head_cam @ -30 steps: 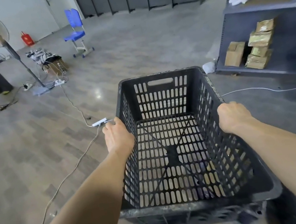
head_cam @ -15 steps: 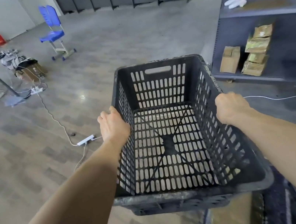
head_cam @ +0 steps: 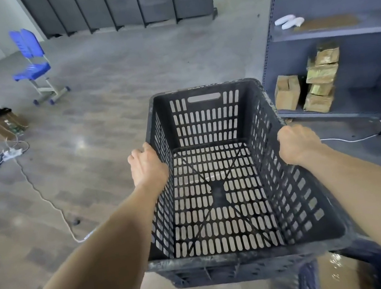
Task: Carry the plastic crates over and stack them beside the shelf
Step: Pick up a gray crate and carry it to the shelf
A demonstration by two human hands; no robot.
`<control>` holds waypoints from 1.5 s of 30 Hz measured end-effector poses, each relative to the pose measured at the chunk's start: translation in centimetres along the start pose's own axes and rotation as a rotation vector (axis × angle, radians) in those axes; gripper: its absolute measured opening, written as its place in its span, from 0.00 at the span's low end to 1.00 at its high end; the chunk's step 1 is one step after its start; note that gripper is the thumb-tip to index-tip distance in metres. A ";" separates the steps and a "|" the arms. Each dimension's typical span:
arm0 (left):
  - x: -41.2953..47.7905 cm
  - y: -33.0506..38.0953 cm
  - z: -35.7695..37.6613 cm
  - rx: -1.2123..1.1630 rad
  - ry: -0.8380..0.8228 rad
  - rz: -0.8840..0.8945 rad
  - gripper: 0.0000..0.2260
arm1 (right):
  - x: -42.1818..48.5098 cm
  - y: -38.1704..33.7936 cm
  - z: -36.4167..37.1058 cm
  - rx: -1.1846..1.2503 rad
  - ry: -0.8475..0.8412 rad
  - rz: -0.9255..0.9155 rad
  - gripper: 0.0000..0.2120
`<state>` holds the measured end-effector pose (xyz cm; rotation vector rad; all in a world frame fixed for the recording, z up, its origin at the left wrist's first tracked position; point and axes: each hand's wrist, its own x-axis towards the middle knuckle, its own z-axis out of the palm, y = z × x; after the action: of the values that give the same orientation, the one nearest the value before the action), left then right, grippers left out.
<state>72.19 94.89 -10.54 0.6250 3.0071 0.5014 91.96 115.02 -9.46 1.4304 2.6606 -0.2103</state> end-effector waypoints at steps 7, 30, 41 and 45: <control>11.4 1.7 0.3 0.007 -0.034 0.050 0.21 | 8.9 -4.4 -1.1 0.017 0.004 0.056 0.15; 45.3 15.8 8.3 -0.046 -0.100 0.094 0.23 | 42.8 -10.4 -6.0 0.003 -0.020 0.158 0.18; 63.5 20.3 12.0 -0.051 -0.142 0.195 0.23 | 58.6 -16.1 -6.8 0.019 -0.041 0.278 0.16; 69.6 22.2 13.6 -0.055 -0.156 0.232 0.21 | 64.1 -17.4 -6.5 0.038 -0.044 0.325 0.19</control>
<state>17.96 145.63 -13.91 0.9672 2.7799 0.5160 42.06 159.20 -12.44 1.8166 2.3558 -0.2581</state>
